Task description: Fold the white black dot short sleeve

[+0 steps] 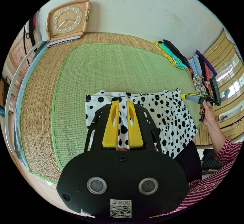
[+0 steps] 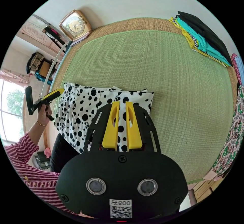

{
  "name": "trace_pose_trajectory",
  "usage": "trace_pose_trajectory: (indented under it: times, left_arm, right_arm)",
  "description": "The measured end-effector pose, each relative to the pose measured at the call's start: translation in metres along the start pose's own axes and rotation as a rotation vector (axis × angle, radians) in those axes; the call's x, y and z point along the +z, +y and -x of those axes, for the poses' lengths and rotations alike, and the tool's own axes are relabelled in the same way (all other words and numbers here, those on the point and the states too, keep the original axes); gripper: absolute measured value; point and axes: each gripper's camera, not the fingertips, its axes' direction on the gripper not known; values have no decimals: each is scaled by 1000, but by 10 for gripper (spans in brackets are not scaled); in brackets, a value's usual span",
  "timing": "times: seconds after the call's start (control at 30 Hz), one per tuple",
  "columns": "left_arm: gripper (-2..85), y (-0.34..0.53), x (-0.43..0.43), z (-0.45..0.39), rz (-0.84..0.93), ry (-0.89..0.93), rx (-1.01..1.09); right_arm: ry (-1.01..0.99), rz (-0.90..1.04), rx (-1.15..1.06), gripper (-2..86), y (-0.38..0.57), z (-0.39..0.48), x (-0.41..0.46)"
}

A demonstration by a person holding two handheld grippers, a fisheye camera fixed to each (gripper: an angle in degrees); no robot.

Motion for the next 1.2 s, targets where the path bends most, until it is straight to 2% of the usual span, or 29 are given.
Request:
trace_pose_trajectory:
  times: [0.2, 0.43, 0.53, 0.73, 0.9, 1.2]
  left_arm:
    - [26, -9, 44, -3, 123, -36, 2]
    - [6, 1, 36, 8, 75, -1, -7]
    - [7, 2, 32, 13, 53, 3, -10]
    - [10, 1, 46, 22, 118, -26, 5]
    - [4, 7, 29, 32, 70, -15, 0]
    - [2, 10, -4, 57, -25, 18, -7]
  right_arm:
    - [84, 105, -81, 62, -19, 30, 50]
    - [97, 100, -70, 14, -17, 20, 62]
    - [106, 79, -67, 18, -16, 17, 57]
    - [154, 88, -62, 47, -19, 15, 65]
    - [162, 88, -73, 22, -20, 14, 61]
    - [57, -23, -36, 9, -13, -2, 13]
